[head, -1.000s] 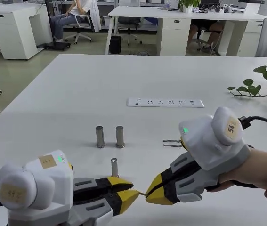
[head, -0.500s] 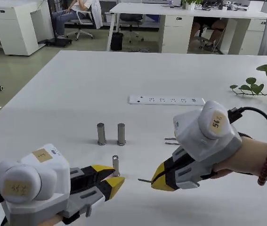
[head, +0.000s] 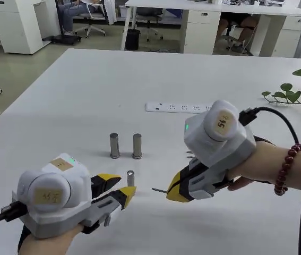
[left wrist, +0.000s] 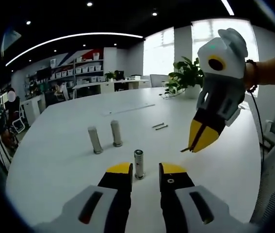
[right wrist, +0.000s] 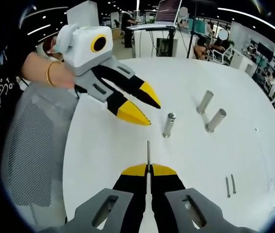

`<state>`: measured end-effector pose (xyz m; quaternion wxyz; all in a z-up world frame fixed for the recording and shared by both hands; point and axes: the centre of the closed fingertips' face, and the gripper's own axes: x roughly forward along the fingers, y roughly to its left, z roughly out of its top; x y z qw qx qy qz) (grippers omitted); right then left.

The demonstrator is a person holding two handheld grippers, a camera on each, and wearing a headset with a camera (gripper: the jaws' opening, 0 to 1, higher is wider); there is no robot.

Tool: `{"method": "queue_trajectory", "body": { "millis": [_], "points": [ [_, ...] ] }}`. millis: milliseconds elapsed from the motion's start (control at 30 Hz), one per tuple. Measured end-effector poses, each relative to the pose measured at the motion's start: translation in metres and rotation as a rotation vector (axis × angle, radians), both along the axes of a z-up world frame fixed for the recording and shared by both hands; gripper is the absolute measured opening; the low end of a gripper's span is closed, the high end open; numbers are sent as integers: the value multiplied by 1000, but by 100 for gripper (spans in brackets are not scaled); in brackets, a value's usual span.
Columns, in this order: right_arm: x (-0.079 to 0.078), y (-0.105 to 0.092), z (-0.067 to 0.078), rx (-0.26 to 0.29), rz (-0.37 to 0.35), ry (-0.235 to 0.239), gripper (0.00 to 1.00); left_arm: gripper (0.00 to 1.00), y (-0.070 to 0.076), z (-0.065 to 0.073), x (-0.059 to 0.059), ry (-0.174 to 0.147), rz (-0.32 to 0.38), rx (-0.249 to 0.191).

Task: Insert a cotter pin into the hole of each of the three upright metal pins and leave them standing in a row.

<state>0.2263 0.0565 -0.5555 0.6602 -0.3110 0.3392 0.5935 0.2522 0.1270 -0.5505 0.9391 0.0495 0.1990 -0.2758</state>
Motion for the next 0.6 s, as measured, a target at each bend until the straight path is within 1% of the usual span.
{"method": "queue_trajectory", "body": {
  "millis": [133,167,233,333,433,500,567,600],
  "points": [
    [6,2,-4,-28,-17,6,0,20,0,-6,6,6,12,16],
    [8,3,-5,-36,-20,6,0,20,-1,-8,7,4,11,24],
    [11,5,-5,-40,-20,9,0,20,-1,-13,9,6,9,53],
    [17,9,-4,-41,-26,4,0,21,-2,-18,13,17,15,55],
    [23,12,-3,-40,-43,4,0,22,-3,-23,15,25,18,70],
    [26,14,-2,-35,-46,2,0,22,-3,-26,17,30,21,66],
    [28,18,-2,-31,-44,-1,0,22,-3,-29,18,43,29,63],
    [30,19,-2,-37,-43,-6,0,21,-3,-30,19,52,38,53]
  ]
}}
